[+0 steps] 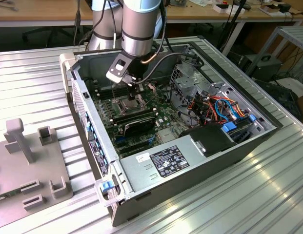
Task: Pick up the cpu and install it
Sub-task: 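Close the cpu cover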
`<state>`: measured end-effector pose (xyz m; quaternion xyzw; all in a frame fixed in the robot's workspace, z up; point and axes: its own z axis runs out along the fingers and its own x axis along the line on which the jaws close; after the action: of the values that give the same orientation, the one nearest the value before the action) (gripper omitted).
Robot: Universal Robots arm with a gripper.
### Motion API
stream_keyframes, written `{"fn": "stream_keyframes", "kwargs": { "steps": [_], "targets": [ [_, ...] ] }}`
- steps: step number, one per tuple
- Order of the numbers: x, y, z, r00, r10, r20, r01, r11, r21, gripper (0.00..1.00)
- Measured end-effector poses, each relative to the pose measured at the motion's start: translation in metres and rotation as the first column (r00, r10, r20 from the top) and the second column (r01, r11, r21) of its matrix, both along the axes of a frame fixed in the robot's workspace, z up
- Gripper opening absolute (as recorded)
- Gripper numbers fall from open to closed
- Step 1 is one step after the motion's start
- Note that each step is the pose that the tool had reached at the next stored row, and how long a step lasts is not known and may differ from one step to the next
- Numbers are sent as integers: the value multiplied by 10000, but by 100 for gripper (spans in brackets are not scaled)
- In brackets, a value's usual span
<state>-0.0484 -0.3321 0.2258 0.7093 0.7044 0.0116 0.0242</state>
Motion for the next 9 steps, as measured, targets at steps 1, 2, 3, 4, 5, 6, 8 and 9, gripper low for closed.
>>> {"fn": "stream_keyframes", "kwargs": {
  "steps": [1, 2, 3, 4, 5, 6, 8, 9],
  "targets": [
    [0, 0, 9, 10000, 0, 0, 0, 10000, 0, 11],
    [0, 0, 16, 10000, 0, 1, 0, 10000, 1, 11],
    [0, 1, 15, 10000, 0, 1, 0, 10000, 3, 11],
    [0, 0, 19, 10000, 0, 0, 0, 10000, 1, 11],
    [0, 0, 27, 10000, 0, -1, 0, 10000, -1, 11],
    [0, 0, 29, 10000, 0, -1, 0, 10000, -1, 11],
    [0, 0, 33, 10000, 0, 0, 0, 10000, 0, 11],
    [0, 0, 35, 10000, 0, 0, 0, 10000, 0, 11]
  ]
}}
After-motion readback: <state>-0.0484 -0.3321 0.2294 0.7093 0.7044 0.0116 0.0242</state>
